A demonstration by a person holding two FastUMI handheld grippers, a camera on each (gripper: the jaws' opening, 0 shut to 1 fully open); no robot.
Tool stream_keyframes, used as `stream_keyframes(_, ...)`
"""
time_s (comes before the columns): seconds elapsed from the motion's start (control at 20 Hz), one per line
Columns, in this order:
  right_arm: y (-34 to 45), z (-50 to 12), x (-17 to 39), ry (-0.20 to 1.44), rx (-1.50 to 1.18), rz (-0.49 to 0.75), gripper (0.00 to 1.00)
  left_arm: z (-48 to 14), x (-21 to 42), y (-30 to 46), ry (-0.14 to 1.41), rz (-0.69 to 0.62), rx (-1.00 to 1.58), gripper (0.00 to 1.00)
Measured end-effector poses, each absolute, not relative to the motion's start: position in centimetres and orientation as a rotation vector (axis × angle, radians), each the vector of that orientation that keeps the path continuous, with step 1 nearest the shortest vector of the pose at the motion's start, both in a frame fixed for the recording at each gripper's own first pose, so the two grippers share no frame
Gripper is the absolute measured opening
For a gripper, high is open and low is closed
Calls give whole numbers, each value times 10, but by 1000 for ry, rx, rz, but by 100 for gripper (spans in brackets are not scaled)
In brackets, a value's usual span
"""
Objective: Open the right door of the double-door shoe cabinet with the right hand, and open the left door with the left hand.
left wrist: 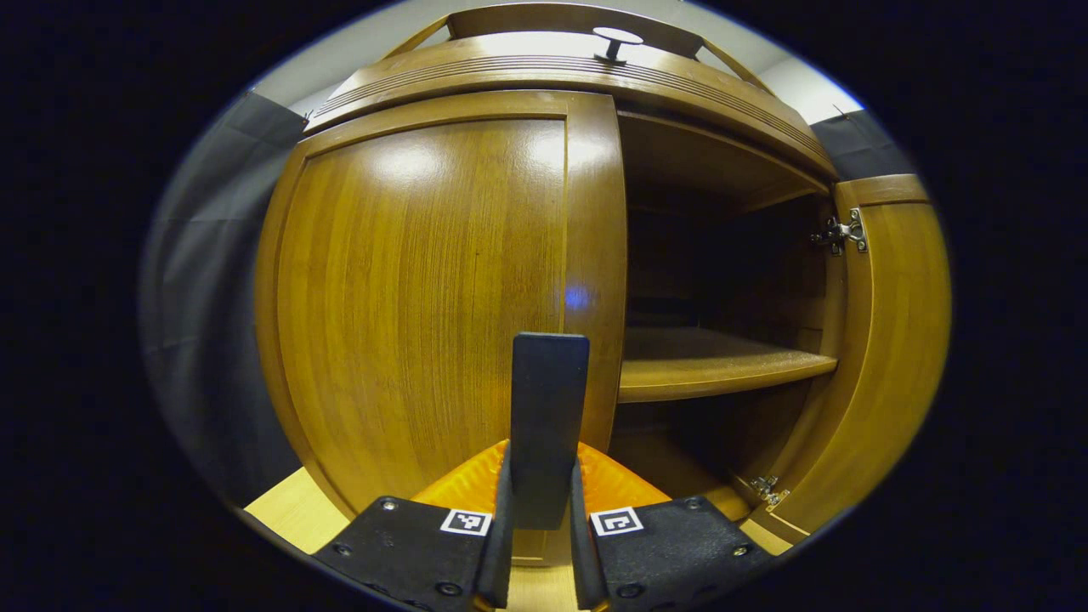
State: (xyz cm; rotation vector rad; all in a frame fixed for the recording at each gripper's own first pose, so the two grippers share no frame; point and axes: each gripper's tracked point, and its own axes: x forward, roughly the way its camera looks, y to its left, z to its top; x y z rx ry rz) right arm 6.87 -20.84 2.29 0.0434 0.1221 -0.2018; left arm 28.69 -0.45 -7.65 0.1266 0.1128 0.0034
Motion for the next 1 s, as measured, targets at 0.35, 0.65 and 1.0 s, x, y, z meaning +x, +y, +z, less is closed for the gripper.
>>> stream_keyframes(0.35, -192, 23, 52, 118, 34, -208, 98, -73, 256, -2, 116, -40, 116, 24)
stream_keyframes(0.65, -166, 26, 48, 111, 20, -184, 100, -67, 207, 15, 120, -62, 96, 22)
stream_keyframes(1.0, -122, 27, 51, 100, 8, -132, 98, -61, 160, 45, 143, -102, 74, 22)
